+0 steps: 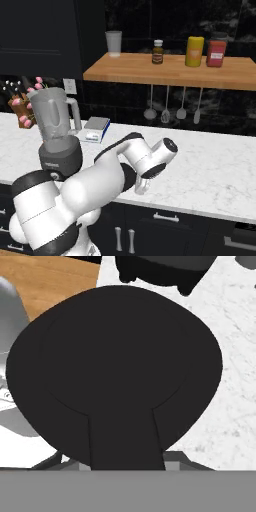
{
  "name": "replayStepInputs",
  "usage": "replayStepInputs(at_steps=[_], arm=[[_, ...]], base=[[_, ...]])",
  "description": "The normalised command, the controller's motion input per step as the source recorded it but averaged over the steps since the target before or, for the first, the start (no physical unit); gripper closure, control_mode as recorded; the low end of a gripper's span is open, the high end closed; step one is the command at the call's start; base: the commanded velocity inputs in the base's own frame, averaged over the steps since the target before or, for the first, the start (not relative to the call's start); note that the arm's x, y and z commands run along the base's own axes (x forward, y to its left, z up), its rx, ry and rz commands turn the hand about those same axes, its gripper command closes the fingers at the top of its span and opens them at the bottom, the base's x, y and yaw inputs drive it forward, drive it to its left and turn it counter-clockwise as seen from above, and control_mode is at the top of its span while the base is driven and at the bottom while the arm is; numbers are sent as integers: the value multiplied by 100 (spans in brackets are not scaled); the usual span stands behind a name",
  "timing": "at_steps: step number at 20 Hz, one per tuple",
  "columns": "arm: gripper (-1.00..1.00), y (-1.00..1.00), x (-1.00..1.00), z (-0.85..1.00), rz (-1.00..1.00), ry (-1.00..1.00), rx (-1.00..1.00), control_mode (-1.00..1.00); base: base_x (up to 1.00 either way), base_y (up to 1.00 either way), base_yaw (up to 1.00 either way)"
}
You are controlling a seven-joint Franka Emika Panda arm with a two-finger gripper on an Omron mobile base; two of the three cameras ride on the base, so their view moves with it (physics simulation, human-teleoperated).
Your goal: Close the lid blender by securely placing the lid on top.
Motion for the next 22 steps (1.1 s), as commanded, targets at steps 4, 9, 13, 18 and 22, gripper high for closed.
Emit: replayStepInputs(at_steps=[4, 9, 13, 18, 22], arm=[[100, 13, -55, 73, -5, -12, 4, -100], [100, 5, -53, 80, -2, -12, 6, -100], [100, 8, -53, 81, 0, -10, 8, -100], [100, 24, -56, 81, 0, -10, 9, -100], [100, 29, -46, 88, 0, -9, 7, -100]], base=[[0, 0, 0], [0, 0, 0], [0, 0, 0], [0, 0, 0], [0, 0, 0]])
